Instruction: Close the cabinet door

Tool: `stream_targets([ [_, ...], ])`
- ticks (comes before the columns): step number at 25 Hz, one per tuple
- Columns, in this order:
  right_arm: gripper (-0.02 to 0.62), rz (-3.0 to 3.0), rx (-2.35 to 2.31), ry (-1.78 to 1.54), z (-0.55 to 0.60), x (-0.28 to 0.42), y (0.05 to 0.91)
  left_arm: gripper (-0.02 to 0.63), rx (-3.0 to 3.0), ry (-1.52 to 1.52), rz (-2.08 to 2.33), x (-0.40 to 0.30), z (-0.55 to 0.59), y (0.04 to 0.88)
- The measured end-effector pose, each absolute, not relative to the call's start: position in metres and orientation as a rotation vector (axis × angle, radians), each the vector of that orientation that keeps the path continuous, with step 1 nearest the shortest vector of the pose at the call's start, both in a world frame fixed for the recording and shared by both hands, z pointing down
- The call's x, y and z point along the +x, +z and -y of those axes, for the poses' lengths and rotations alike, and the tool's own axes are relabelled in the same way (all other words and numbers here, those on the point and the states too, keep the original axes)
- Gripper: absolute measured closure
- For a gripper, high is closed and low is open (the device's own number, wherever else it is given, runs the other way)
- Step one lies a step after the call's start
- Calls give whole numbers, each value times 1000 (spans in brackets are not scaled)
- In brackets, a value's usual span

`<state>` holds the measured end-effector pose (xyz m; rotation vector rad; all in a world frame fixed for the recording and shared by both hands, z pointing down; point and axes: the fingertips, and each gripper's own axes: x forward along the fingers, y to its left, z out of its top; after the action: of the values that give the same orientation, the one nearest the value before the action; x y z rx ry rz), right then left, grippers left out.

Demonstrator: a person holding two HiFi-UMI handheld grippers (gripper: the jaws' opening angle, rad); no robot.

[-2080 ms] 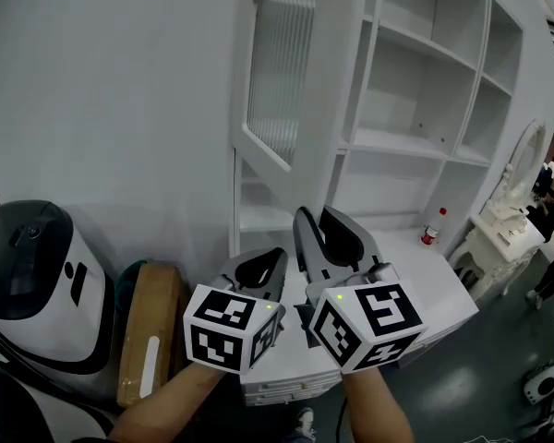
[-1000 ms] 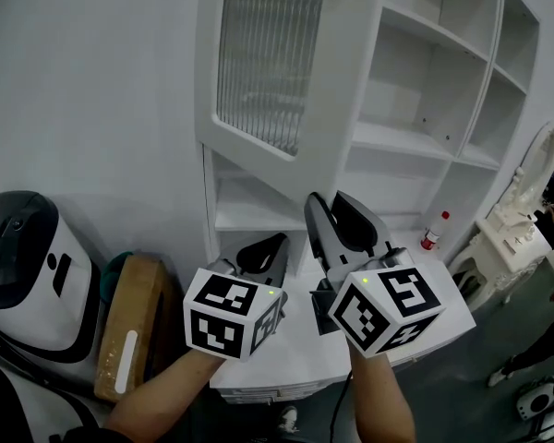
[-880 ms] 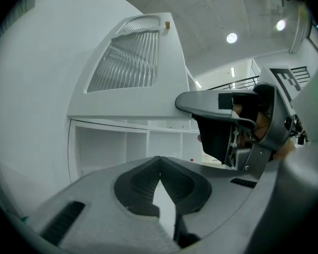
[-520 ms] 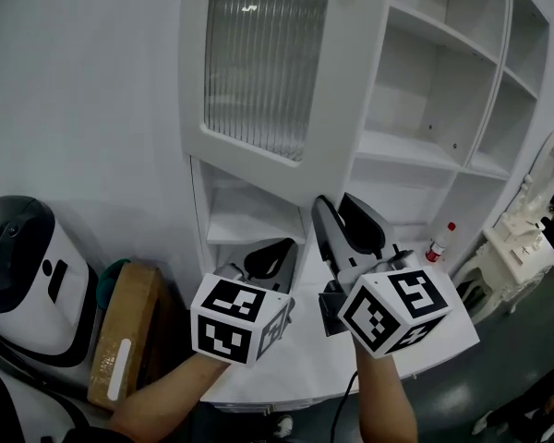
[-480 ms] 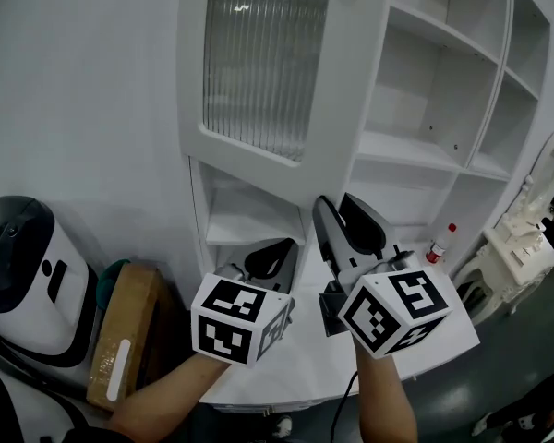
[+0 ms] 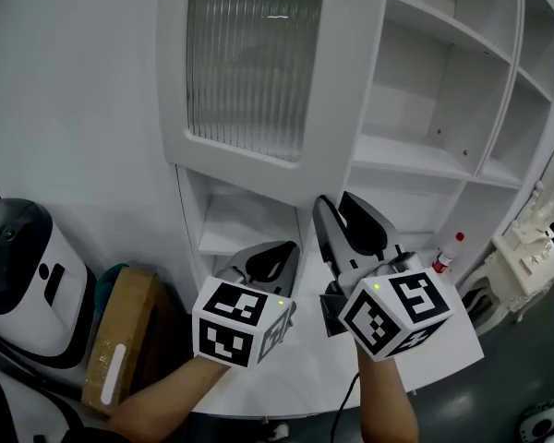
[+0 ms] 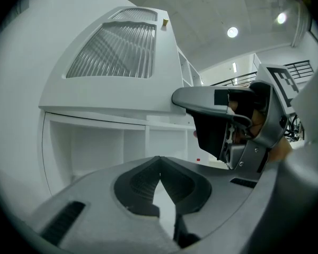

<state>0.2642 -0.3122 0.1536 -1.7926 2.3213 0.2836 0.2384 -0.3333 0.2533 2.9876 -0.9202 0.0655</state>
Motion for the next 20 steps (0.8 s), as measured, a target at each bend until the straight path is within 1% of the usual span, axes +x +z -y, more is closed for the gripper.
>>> stream_targets([
  [20,474,-2410,-1679,269,352,293,154,594,2917,32,1104,260,369,255],
])
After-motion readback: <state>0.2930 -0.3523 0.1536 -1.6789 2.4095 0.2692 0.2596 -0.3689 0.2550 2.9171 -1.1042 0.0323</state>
